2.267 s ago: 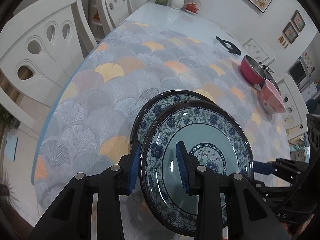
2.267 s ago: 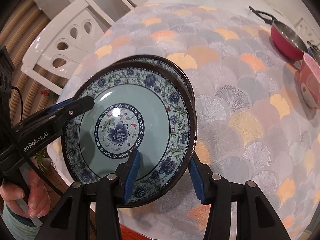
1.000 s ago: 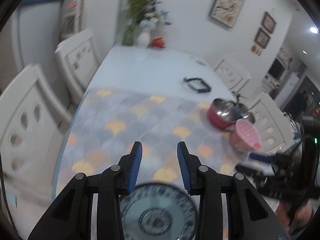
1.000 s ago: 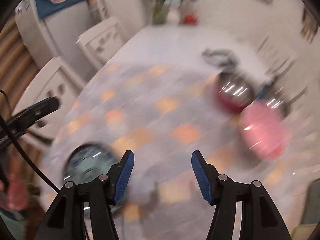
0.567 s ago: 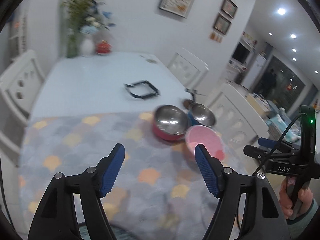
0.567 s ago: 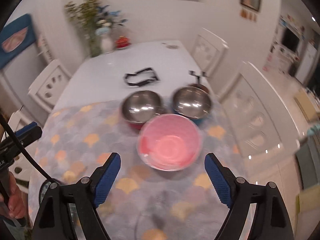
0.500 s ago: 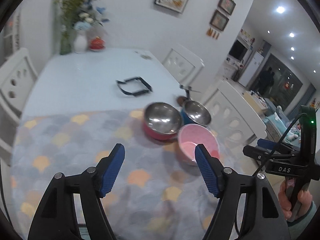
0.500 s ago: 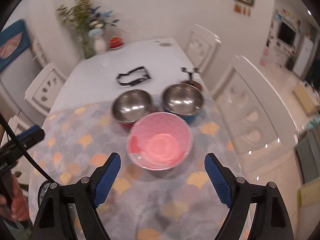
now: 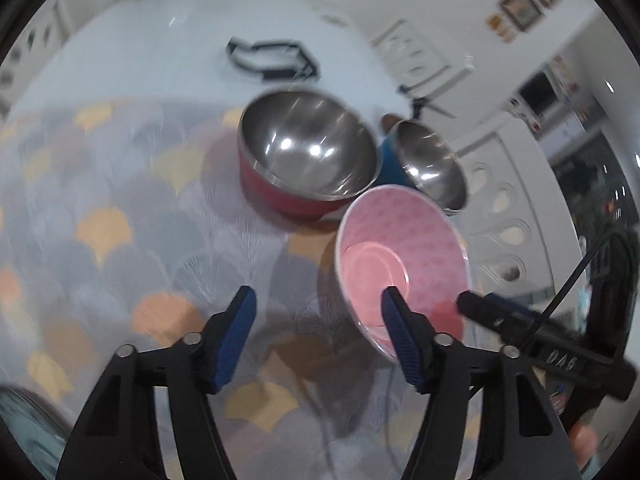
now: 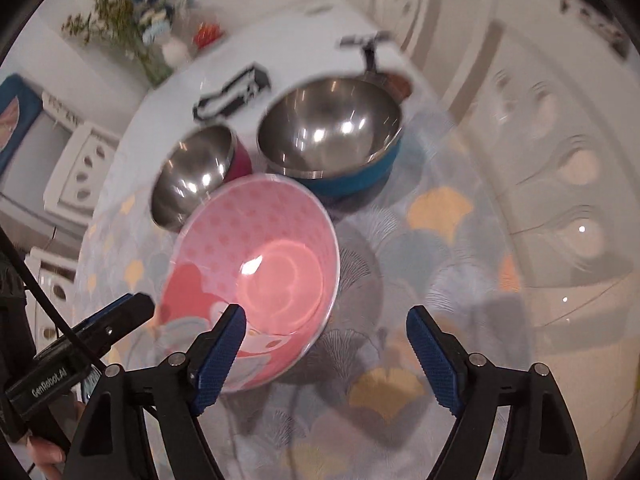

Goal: Organize plates and bowls
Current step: 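Move both grippers to the pink bowl and close them on its rim, then lift the pink bowl with both grippers and carry it across the table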

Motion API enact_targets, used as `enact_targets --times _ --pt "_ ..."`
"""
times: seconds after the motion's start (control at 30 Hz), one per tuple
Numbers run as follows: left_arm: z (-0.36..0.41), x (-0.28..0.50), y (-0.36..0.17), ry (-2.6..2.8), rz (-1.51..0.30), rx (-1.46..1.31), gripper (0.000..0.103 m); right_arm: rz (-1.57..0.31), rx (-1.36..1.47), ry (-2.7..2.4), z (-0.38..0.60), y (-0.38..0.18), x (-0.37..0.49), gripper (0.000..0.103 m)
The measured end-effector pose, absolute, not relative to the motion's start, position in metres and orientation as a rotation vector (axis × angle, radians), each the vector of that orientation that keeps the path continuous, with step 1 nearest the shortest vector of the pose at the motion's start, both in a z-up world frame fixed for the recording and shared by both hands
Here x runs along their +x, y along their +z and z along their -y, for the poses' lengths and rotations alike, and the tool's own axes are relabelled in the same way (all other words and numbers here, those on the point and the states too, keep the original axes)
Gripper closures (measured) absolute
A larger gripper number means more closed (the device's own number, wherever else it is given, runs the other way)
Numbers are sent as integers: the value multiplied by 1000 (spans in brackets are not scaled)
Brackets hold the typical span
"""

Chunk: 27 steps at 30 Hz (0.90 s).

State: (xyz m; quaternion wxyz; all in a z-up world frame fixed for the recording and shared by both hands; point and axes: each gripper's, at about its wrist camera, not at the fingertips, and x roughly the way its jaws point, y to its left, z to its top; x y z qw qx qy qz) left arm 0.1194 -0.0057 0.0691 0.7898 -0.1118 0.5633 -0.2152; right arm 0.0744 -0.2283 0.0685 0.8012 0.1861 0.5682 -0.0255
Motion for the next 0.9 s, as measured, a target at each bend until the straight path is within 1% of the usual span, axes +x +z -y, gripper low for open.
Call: enact_targets --times 0.07,0.1,0.13,0.23,0.27,0.33,0.4,0.43,0.5,0.53,0.73,0.77,0.83,0.9 --pt "6 121 58 -438 -1235 -286 44 -1247 389 -19 228 55 81 23" --pt "6 122 55 -427 -1241 -302 46 -1260 384 2 227 48 85 26" --pt "6 122 50 -417 -1246 -325 47 -1267 380 11 227 44 87 31" --pt "7 123 44 -396 -1251 -359 52 -1291 374 46 229 30 95 39" --pt "8 123 42 -388 -1252 -366 55 -1297 377 54 231 27 97 41" --pt "9 123 41 -378 -1255 -379 59 -1301 385 72 233 22 98 52" --pt "12 124 39 -382 -1251 -397 68 -1297 380 87 235 20 99 57" --pt "14 125 38 -383 -1249 -401 70 -1293 373 94 235 20 98 62" --pt "19 126 37 -388 -1248 -400 77 -1291 366 103 235 19 98 66" --pt "21 126 36 -393 -1249 -396 79 -1291 365 106 235 19 99 66" --pt "29 121 31 -418 -1261 -385 80 -1261 325 131 226 26 95 67" --pt "30 121 31 -425 -1255 -379 81 -1260 321 135 224 25 94 68" --pt "35 119 34 -455 -1227 -347 88 -1256 312 151 218 24 93 77" --pt "41 113 39 -459 -1202 -278 90 -1239 267 136 212 27 91 77"
